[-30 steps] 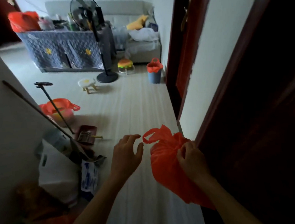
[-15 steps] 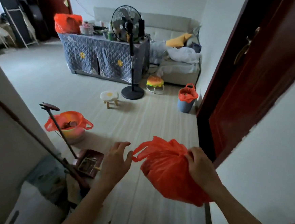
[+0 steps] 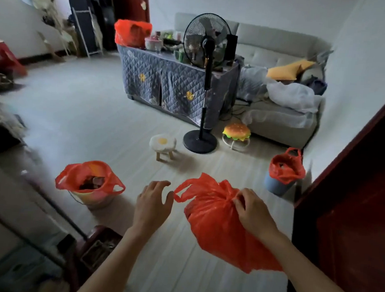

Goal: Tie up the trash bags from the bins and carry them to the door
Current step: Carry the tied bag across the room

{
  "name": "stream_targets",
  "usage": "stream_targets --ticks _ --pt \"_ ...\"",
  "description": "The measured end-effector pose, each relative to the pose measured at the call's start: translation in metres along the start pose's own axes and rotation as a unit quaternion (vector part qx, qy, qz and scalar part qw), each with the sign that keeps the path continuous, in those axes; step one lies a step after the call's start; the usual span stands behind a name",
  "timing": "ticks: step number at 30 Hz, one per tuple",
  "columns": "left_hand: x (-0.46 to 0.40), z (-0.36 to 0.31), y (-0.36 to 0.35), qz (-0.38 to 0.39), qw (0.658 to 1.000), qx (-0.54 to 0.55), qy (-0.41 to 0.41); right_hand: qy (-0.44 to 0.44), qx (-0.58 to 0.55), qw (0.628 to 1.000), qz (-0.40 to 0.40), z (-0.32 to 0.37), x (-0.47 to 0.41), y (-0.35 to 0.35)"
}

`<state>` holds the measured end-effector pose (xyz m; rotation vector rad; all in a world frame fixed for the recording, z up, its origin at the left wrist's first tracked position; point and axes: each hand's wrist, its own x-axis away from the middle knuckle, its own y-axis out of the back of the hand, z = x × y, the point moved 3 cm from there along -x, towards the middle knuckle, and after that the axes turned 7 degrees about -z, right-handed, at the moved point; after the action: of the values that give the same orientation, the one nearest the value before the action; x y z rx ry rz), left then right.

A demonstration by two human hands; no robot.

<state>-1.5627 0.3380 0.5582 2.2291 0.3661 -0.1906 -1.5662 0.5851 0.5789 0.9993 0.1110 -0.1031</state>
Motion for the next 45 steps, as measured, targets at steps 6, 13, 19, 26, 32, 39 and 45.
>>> stream_targets --ticks 6,13,19,26,32,39,45 --pt "-0.118 0.017 -0.015 -0.068 0.994 -0.022 0.078 0.1 0.049 0.99 0.084 0.017 -0.188 -0.039" --pt "-0.261 0.101 -0.022 -0.121 0.978 -0.032 0.167 0.162 0.125 0.972 0.117 0.082 -0.373 -0.131" --pt "-0.451 0.198 -0.007 -0.105 0.974 -0.053 0.196 0.152 0.086 0.974 0.145 0.188 -0.556 -0.229" --pt "-0.613 0.279 -0.001 -0.102 0.974 -0.091 0.18 0.166 0.017 0.973 0.161 0.286 -0.7 -0.316" --pt "-0.775 0.381 0.002 -0.094 0.972 -0.137 0.166 0.179 0.008 0.966 0.185 0.377 -0.848 -0.43" --pt "-0.978 0.492 0.047 -0.071 0.965 -0.158 0.197 0.205 0.022 0.948 0.242 0.521 -1.034 -0.544" --pt "-1.116 0.626 0.095 -0.121 0.952 -0.182 0.216 0.236 0.009 0.942 0.24 0.643 -1.169 -0.659"
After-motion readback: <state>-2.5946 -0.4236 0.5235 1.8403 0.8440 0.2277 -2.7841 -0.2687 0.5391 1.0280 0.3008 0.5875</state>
